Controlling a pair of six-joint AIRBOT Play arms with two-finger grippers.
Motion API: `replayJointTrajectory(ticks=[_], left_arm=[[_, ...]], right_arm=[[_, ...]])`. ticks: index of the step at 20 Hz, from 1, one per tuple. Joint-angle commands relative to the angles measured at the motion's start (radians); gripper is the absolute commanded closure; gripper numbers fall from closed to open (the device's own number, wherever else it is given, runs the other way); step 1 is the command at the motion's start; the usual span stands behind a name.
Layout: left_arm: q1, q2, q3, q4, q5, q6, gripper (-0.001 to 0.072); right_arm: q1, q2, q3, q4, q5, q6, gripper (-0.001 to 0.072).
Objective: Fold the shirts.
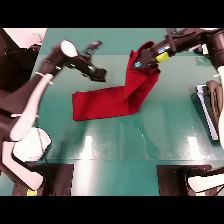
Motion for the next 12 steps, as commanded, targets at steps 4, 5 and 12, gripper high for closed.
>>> replayJointTrajectory(ticks=[4, 5, 12], left_arm=[[0.254, 0.233, 0.001, 0.104, -0.142, 0.010, 0.0683], [0.284, 0.261, 0.001, 0.104, -0.151, 0.010, 0.0683], [0.388, 0.378, 0.000, 0.103, -0.182, 0.009, 0.0683]], right_arm=[[0.331, -0.201, 0.000, 0.002, -0.360, -0.160, 0.0491], [0.381, -0.241, 0.000, 0.002, -0.436, -0.175, 0.0326], [0.405, -0.182, 0.005, -0.177, -0.351, -0.174, 0.0299]])
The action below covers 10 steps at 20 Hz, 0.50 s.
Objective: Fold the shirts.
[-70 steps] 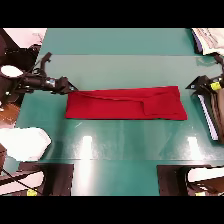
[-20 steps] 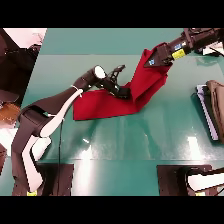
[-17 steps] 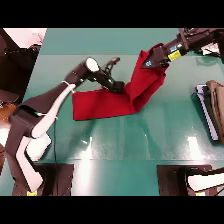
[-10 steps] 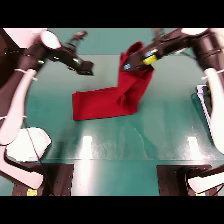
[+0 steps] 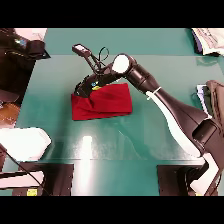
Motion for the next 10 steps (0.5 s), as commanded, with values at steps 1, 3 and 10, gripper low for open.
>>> replayJointTrajectory(ticks=[1, 3, 10], left_arm=[[0.032, 0.037, -0.001, -0.005, -0.026, -0.001, 0.0683], [0.029, 0.035, -0.005, -0.019, -0.040, -0.001, 0.0682], [-0.016, 0.025, -0.292, -0.220, 0.042, 0.059, 0.0050]], right_arm=[[-0.048, 0.093, -0.077, -0.167, 0.093, 0.003, 0.0299], [-0.136, 0.171, -0.183, -0.211, 0.167, 0.039, 0.0299], [-0.453, 0.348, -0.571, -0.199, 0.183, 0.123, 0.0299]])
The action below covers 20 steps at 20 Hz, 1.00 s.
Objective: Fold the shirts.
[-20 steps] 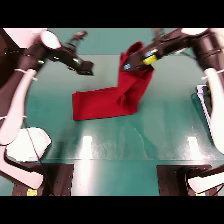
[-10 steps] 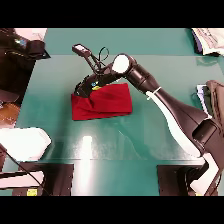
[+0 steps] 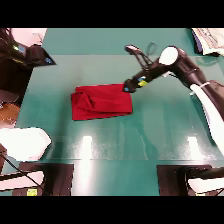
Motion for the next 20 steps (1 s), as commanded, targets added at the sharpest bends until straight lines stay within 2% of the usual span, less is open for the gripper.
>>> replayJointTrajectory(ticks=[1, 4, 8, 12, 13, 14, 15, 16, 20], left_arm=[[-0.058, -0.017, -0.191, -0.083, 0.080, 0.056, 0.0047], [-0.154, -0.100, -0.301, -0.083, 0.155, 0.122, 0.0048], [-0.210, -0.226, -0.301, -0.087, 0.239, 0.126, 0.0048], [-0.210, -0.241, -0.301, -0.068, 0.205, 0.124, 0.0049], [-0.210, -0.241, -0.301, -0.068, 0.192, 0.123, 0.0106], [-0.210, -0.241, -0.301, -0.068, 0.181, 0.124, 0.0365], [-0.208, -0.241, -0.301, -0.068, 0.174, 0.126, 0.0685], [-0.207, -0.240, -0.298, -0.068, 0.155, 0.127, 0.0684], [-0.207, -0.177, -0.297, 0.058, -0.078, 0.128, 0.0684]], right_arm=[[-0.126, 0.072, -0.159, -0.009, 0.014, 0.034, 0.0300], [-0.163, 0.111, -0.243, -0.010, 0.009, 0.039, 0.0299], [-0.162, 0.155, -0.311, -0.010, 0.009, 0.039, 0.0299], [-0.162, 0.186, -0.347, -0.010, -0.006, 0.039, 0.0299], [-0.162, 0.185, -0.344, -0.010, -0.008, 0.039, 0.0299], [-0.162, 0.185, -0.344, -0.010, -0.016, 0.039, 0.0300], [-0.162, 0.185, -0.344, -0.009, -0.018, 0.041, 0.0300], [-0.162, 0.185, -0.344, -0.009, -0.022, 0.043, 0.0300], [-0.164, 0.185, -0.344, -0.010, -0.023, 0.049, 0.0300]])
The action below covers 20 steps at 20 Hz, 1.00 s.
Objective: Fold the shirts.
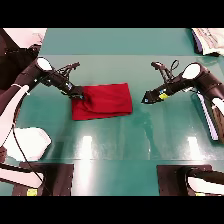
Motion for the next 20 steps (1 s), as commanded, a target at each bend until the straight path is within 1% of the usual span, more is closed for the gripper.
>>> replayJointTrajectory(ticks=[1, 2, 4, 5, 6, 7, 8, 9, 10, 11, 12, 14, 15, 17, 18, 19, 20], left_arm=[[-0.001, 0.072, -0.026, 0.145, -0.184, 0.001, 0.0684], [-0.001, 0.107, -0.055, 0.187, -0.211, -0.008, 0.0684], [-0.001, 0.151, -0.112, 0.197, -0.262, -0.014, 0.0682], [-0.001, 0.164, -0.132, 0.197, -0.275, -0.032, 0.0680], [-0.001, 0.167, -0.148, 0.197, -0.282, -0.052, 0.0443], [-0.001, 0.167, -0.158, 0.197, -0.278, -0.072, 0.0096], [-0.001, 0.167, -0.162, 0.197, -0.262, -0.096, 0.0033], [-0.001, 0.170, -0.161, 0.197, -0.232, -0.096, 0.0047], [0.000, 0.179, -0.159, 0.198, -0.192, -0.095, 0.0047], [0.000, 0.192, -0.150, 0.203, -0.154, -0.096, 0.0048], [0.000, 0.211, -0.131, 0.205, -0.104, -0.096, 0.0048], [-0.001, 0.254, -0.086, 0.190, -0.011, -0.113, 0.0048], [-0.001, 0.271, -0.067, 0.158, 0.020, -0.112, 0.0048], [-0.001, 0.289, -0.039, 0.096, 0.053, -0.112, 0.0050], [-0.001, 0.291, -0.029, 0.070, 0.056, -0.111, 0.0195], [-0.001, 0.291, -0.029, 0.057, 0.060, -0.103, 0.0517], [-0.001, 0.290, -0.029, 0.049, 0.063, -0.074, 0.0673]], right_arm=[[-0.002, 0.001, -0.002, -0.001, -0.006, 0.002, 0.0300], [-0.002, 0.001, -0.002, -0.001, -0.008, 0.002, 0.0300], [-0.002, 0.001, -0.002, -0.002, -0.017, 0.002, 0.0300], [-0.002, 0.001, -0.002, -0.001, -0.028, 0.002, 0.0300], [-0.002, 0.001, -0.002, -0.001, -0.039, 0.002, 0.0299], [-0.002, 0.001, -0.002, -0.001, -0.044, 0.002, 0.0299], [-0.002, 0.001, -0.002, -0.001, -0.044, 0.002, 0.0298], [-0.003, 0.001, -0.002, -0.001, -0.049, 0.002, 0.0295], [-0.011, 0.001, 0.000, 0.000, -0.048, 0.002, 0.0231], [-0.019, 0.001, 0.005, 0.000, -0.041, 0.012, 0.0137], [-0.033, 0.001, 0.006, 0.001, -0.046, 0.032, 0.0107], [-0.057, -0.010, 0.006, 0.010, -0.071, 0.047, 0.0107], [-0.072, -0.031, 0.006, 0.050, -0.077, 0.045, 0.0107], [-0.096, -0.104, 0.006, 0.191, -0.077, 0.010, 0.0107], [-0.099, -0.149, 0.006, 0.269, -0.083, -0.023, 0.0107], [-0.094, -0.190, 0.006, 0.334, -0.097, -0.045, 0.0107], [-0.085, -0.233, 0.006, 0.401, -0.114, -0.073, 0.0107]])
